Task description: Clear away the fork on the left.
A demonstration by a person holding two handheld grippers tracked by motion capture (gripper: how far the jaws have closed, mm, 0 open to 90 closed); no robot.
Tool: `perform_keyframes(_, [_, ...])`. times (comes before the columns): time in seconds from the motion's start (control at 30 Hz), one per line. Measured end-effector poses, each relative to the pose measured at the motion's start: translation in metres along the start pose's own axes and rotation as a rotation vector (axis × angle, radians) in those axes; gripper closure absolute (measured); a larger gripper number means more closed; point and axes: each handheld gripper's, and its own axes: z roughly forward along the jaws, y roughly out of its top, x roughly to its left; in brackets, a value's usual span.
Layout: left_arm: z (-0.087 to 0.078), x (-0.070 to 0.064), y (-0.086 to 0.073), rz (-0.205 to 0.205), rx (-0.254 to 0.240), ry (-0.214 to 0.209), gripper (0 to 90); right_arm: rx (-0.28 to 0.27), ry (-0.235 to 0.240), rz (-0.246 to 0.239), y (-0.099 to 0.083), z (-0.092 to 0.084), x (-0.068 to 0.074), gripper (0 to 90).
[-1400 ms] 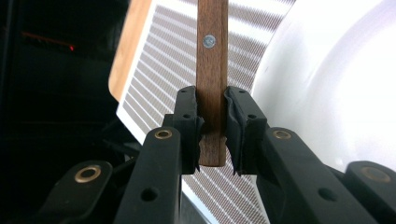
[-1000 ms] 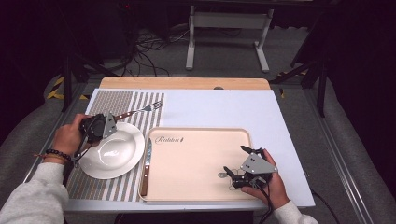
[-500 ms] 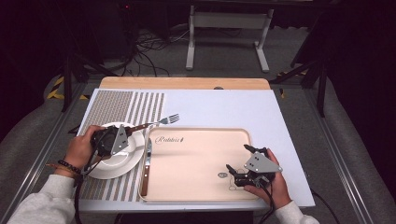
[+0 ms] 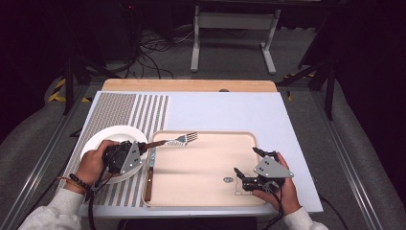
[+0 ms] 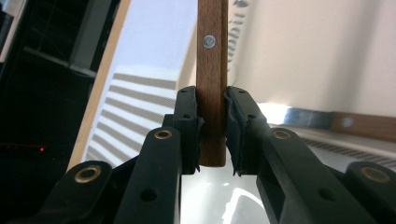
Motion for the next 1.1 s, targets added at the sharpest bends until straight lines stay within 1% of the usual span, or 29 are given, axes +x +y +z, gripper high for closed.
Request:
perform_keyframes(0.03, [0.000, -0.002, 0.002, 0.015, -0.001, -0.002, 76.1, 0.000, -0.002, -0.002, 0.000, 0.000, 0.000, 12.8])
perform_keyframes(0.07, [0.000, -0.002, 0.002, 0.015, -0.001, -0.002, 76.1, 0.000, -0.002, -0.002, 0.000, 0.000, 0.000, 12.8])
perform_keyframes(0.1, [0.000, -0.007, 0.006, 0.012, -0.012, -0.016, 76.0, -0.005, -0.016, 0.003, 0.000, -0.002, 0.000, 13.0])
perform_keyframes(0.13, [0.000, -0.009, 0.007, 0.002, -0.020, -0.021, 76.0, -0.006, -0.024, 0.004, 0.000, -0.002, -0.001, 13.0])
perform_keyframes(0.17, [0.001, -0.010, 0.009, 0.006, -0.028, -0.038, 76.1, -0.010, -0.030, 0.010, 0.001, -0.002, -0.002, 13.0])
perform_keyframes(0.23, [0.001, -0.012, 0.011, 0.005, -0.045, -0.049, 76.0, -0.014, -0.035, 0.019, 0.000, -0.003, -0.003, 13.0])
perform_keyframes(0.27, [0.002, -0.013, 0.012, -0.005, -0.056, -0.072, 76.1, -0.013, -0.038, 0.019, 0.000, -0.003, -0.004, 13.0])
perform_keyframes(0.3, [0.002, -0.014, 0.013, -0.015, -0.064, -0.081, 76.1, -0.011, -0.042, 0.023, -0.001, -0.003, -0.006, 13.1])
perform_keyframes(0.33, [0.002, -0.016, 0.015, -0.012, -0.073, -0.082, 76.0, -0.011, -0.045, 0.030, -0.001, -0.004, -0.007, 13.1])
perform_keyframes(0.37, [0.003, -0.018, 0.017, -0.006, -0.081, -0.097, 76.1, -0.014, -0.046, 0.038, -0.001, -0.004, -0.009, 13.1])
perform_keyframes(0.43, [0.005, -0.022, 0.019, 0.012, -0.061, -0.104, 76.0, -0.016, -0.048, 0.054, -0.002, -0.004, -0.011, 13.2])
perform_keyframes(0.5, [0.006, -0.024, 0.020, 0.020, -0.063, -0.112, 76.0, -0.014, -0.051, 0.053, -0.002, -0.004, -0.011, 13.2])
perform_keyframes(0.53, [0.008, -0.026, 0.021, 0.015, -0.068, -0.115, 76.0, -0.019, -0.053, 0.053, -0.002, -0.005, -0.011, 13.2])
perform_keyframes(0.57, [0.010, -0.028, 0.023, 0.020, -0.066, -0.133, 76.0, -0.017, -0.053, 0.059, -0.003, -0.005, -0.012, 13.2])
perform_keyframes(0.73, [0.014, -0.035, 0.026, 0.035, -0.059, -0.155, 76.0, -0.011, -0.052, 0.054, -0.004, -0.004, -0.012, 13.2])
perform_keyframes(0.77, [0.014, -0.035, 0.026, 0.039, -0.058, -0.157, 76.0, -0.006, -0.055, 0.042, -0.004, -0.003, -0.011, 13.1])
perform_keyframes(0.87, [0.015, -0.038, 0.027, 0.033, -0.055, -0.170, 76.0, -0.005, -0.057, 0.047, -0.004, -0.003, -0.012, 13.2])
perform_keyframes(0.97, [0.016, -0.041, 0.029, 0.037, -0.060, -0.181, 76.0, -0.009, -0.060, 0.046, -0.004, -0.005, -0.012, 13.2])
perform_keyframes(1.03, [0.017, -0.043, 0.030, 0.023, -0.045, -0.196, 76.0, -0.010, -0.060, 0.041, -0.004, -0.005, -0.011, 13.1])
perform_keyframes(1.07, [0.017, -0.043, 0.030, 0.023, -0.045, -0.196, 76.0, -0.010, -0.058, 0.041, -0.004, -0.005, -0.011, 13.2])
perform_keyframes(1.1, [0.018, -0.046, 0.032, 0.013, -0.045, -0.209, 76.0, -0.008, -0.058, 0.037, -0.003, -0.005, -0.011, 13.2])
